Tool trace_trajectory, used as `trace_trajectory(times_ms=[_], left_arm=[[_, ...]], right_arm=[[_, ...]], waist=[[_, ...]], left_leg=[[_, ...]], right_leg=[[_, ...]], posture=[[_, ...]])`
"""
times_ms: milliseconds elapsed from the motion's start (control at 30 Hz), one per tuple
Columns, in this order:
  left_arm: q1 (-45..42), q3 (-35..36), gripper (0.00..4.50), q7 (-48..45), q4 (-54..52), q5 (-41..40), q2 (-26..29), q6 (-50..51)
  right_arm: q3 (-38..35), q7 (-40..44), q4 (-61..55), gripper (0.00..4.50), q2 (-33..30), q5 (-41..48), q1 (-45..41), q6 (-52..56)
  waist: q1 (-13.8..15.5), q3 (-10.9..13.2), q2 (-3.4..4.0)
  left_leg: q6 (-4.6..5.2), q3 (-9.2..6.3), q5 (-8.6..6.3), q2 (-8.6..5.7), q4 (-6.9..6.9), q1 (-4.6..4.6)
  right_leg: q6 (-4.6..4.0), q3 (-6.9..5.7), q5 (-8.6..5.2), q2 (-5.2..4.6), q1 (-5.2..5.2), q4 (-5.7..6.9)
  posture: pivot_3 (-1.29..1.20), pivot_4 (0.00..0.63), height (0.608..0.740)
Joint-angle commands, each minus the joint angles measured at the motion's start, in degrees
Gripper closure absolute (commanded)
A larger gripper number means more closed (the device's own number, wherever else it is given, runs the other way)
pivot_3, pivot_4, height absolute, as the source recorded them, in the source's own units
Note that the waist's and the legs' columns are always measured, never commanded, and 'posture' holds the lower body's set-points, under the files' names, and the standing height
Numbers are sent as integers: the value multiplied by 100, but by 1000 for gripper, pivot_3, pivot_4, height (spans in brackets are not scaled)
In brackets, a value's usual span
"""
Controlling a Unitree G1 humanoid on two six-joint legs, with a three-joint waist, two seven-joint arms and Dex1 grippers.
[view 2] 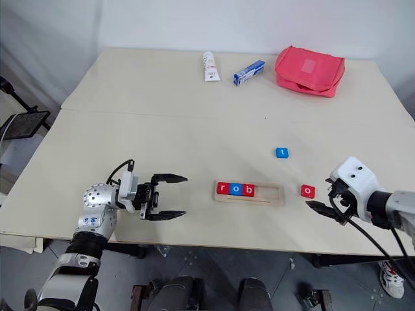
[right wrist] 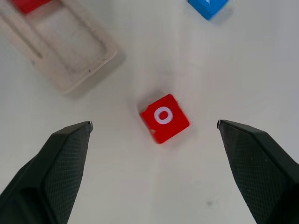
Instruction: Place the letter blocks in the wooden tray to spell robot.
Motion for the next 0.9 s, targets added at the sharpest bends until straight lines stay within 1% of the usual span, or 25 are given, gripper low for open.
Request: trace_trajectory(times_ms=[33, 133, 300, 533, 867, 900], left_arm=[[10, 8, 0, 58, -132, 4, -16, -72], [107, 20, 0, 114, -259, -7, 12, -69], [296, 48, 0, 235, -482, -12, 77, -50], [498, 64, 0, 371, -723, -39, 152, 1], [457, 30, 0, 379, -689, -41, 154, 22], [414, 12, 0, 369, -650, -32, 134, 17]], right_arm=[[621, 604, 956, 21, -135, -486, -653, -854], [1176, 1034, 1723, 21, -42, -776, -1388, -1345], [1699, 1435, 2422, 21, 158, -1116, -1972, -1773], [1962, 1698, 2772, 21, 309, -1380, -2204, -1995], [1943, 1589, 2850, 21, 401, -1627, -2287, -1968], [1956, 1565, 2839, 193, 404, -1650, -2298, -1908]], waist=[[-7, 1, -2], [-13, 1, -1], [5, 1, -1], [11, 1, -1], [0, 1, -1], [1, 1, -1]], left_leg=[[0, 1, 0, -1, -1, -1], [1, 7, 0, -5, 3, -4], [0, -1, 0, -1, 3, -6], [0, -9, 0, -6, 6, -10], [0, -9, 0, -5, 6, -9], [0, -9, 0, -5, 6, -9]], right_leg=[[0, -2, 0, -2, -1, -1], [3, -7, 1, -10, -2, -6], [3, -32, 1, -13, -2, -3], [3, -63, 2, -25, 0, 1], [3, -70, 2, -26, 1, 1], [3, -70, 2, -26, 2, 1]], posture=[[0, 150, 740], [0, 150, 740], [0, 150, 740], [0, 150, 740], [0, 150, 740], [0, 150, 740]])
